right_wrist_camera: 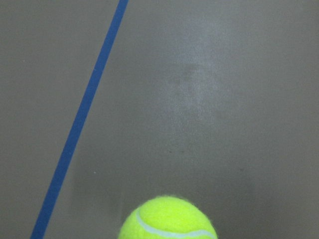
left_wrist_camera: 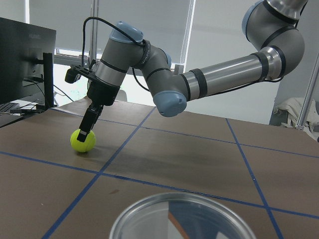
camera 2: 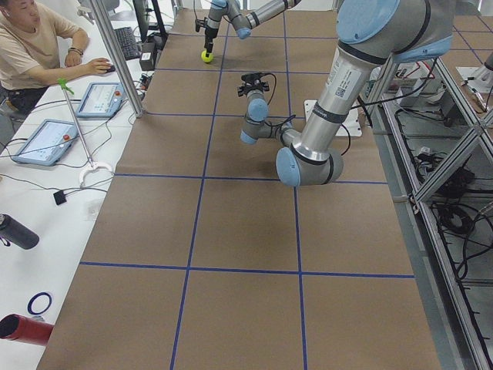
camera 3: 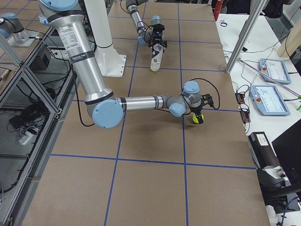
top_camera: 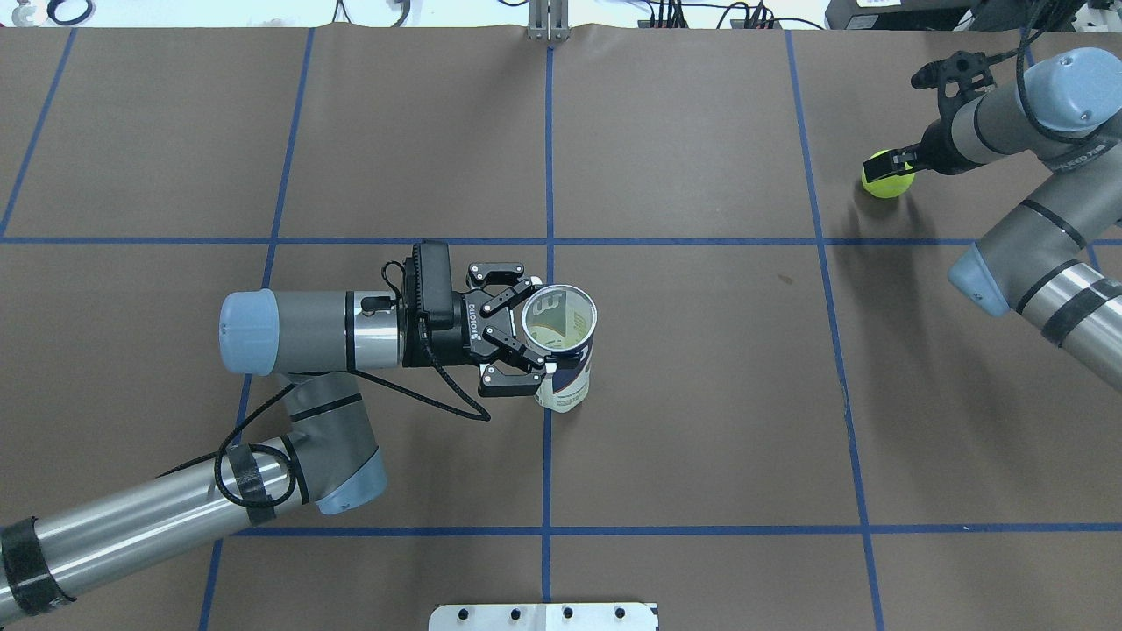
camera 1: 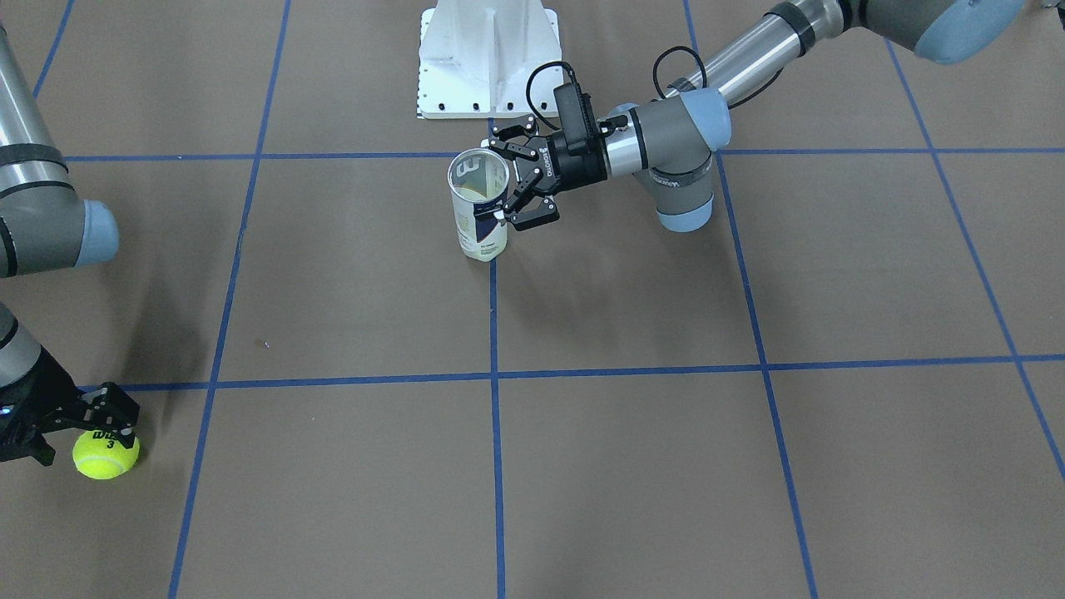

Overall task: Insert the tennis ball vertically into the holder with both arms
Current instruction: 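Close the right gripper on the second ball and lift it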

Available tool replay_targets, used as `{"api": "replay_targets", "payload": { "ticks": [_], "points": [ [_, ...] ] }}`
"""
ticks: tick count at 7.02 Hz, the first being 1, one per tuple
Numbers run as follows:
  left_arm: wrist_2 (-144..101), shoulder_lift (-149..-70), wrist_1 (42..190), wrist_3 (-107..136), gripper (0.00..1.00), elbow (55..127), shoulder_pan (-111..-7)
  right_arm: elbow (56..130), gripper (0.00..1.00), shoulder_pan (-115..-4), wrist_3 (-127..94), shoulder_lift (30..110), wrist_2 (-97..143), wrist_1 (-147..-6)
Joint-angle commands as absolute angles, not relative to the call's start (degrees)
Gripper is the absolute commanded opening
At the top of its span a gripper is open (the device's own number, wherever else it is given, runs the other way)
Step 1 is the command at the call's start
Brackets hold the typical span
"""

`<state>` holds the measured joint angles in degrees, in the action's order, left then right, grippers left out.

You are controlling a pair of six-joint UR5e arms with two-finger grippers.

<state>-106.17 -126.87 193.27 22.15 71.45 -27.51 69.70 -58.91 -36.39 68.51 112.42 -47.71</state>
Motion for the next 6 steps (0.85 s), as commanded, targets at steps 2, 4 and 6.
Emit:
{"api": "replay_targets", "payload": {
  "ticks": [2, 4, 6],
  "points": [
    [-106.2, -126.8, 193.3, 22.1, 0.89, 71.5, -27.5, 69.5, 0.99, -57.8, -36.6, 68.6, 111.2, -47.6],
    [-106.2, -126.8, 193.3, 22.1, 0.9, 71.5, -27.5, 69.6, 0.92, -57.5, -36.6, 67.9, 110.4, -47.9],
    [-106.2, -126.7, 193.7, 22.1, 0.9, 71.3, -27.4, 70.0, 0.0, -57.5, -36.4, 68.0, 109.6, -48.0]
  ]
}}
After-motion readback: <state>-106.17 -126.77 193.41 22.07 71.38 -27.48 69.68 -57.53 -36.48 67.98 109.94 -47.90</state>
